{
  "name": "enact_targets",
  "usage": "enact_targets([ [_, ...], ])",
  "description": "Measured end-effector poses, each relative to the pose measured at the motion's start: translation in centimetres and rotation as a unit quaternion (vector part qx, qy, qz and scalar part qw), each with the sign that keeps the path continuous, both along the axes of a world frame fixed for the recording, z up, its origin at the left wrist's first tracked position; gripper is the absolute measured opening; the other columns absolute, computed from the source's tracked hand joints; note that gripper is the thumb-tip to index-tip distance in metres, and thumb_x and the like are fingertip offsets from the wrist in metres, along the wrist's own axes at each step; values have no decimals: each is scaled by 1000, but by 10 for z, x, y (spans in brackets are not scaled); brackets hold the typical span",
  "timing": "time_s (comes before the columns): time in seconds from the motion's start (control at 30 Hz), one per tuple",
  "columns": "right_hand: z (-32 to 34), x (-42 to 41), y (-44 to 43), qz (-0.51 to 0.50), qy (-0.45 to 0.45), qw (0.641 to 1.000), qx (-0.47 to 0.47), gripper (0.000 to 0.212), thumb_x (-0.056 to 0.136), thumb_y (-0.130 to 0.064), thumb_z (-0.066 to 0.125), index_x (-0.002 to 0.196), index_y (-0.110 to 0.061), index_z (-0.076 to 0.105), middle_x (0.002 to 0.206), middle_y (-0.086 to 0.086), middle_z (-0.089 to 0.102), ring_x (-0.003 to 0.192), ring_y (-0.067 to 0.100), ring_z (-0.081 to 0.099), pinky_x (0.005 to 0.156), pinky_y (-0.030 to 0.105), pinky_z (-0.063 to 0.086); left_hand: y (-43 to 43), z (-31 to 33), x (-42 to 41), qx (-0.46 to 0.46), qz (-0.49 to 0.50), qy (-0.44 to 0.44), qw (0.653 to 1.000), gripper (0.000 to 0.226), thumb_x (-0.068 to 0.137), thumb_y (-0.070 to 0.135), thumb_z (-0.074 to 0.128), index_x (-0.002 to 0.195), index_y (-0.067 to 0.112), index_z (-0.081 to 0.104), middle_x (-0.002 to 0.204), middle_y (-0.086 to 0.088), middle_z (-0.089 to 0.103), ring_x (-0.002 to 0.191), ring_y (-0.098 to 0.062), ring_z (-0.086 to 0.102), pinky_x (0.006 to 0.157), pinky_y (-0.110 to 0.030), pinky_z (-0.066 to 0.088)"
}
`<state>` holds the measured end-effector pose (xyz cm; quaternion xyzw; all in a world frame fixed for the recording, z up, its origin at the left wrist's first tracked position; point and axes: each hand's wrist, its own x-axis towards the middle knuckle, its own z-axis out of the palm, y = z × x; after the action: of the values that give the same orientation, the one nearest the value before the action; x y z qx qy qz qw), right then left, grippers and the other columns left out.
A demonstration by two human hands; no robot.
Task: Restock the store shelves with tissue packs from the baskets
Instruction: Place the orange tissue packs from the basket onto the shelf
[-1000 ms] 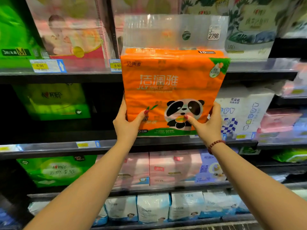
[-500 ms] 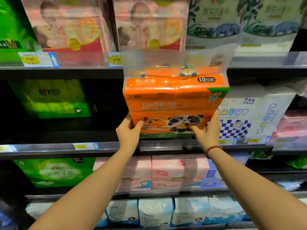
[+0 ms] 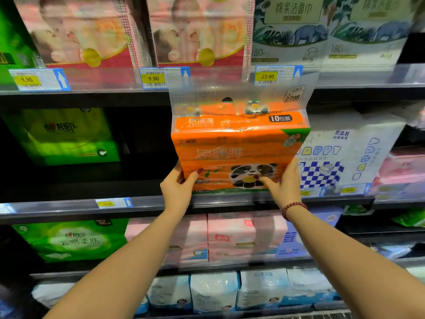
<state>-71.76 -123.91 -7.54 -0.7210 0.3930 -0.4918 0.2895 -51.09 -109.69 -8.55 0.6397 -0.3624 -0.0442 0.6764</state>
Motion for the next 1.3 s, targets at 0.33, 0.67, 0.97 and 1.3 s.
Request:
enact_targets([
  [0.33, 3, 2, -10, 37, 38, 996, 73, 30, 94, -37, 54, 107, -21, 32, 104, 5, 52, 92, 23, 58, 61, 24, 44, -8, -2, 9, 60, -27, 22, 998, 17, 88, 36, 64, 104, 32, 64, 89, 26, 63, 81, 9, 62, 68, -10, 46],
  [0.67, 30, 5, 0, -54, 50, 994, -75, 94, 80, -32, 75, 148, -26, 12, 151, 7, 25, 138, 22, 28, 105, 38, 31, -6, 36, 10, 21, -19, -84, 996, 107, 77, 27, 79, 144, 56, 0, 158, 6, 20, 141, -7, 23, 106, -27, 28],
  [0.97, 60, 25, -9, -29, 132, 977, -162, 121, 68, -36, 83, 151, -31, -4, 158, -1, -16, 145, 29, -1, 100, 36, 15, -23, 62, 20, 90, -10, -267, 960, 100, 82, 24, 74, 137, 62, -1, 158, 2, 10, 130, 2, 13, 100, -22, 28],
  [1.3, 56, 28, -23, -47, 183, 970, -150, 113, 70, -45, 77, 152, -24, 2, 160, 6, -12, 145, 34, 4, 106, 52, 31, -36, 64, 31, 113, -5, -262, 958, 92, 79, 28, 77, 139, 51, 11, 149, -3, 26, 123, -1, 24, 92, -19, 33],
])
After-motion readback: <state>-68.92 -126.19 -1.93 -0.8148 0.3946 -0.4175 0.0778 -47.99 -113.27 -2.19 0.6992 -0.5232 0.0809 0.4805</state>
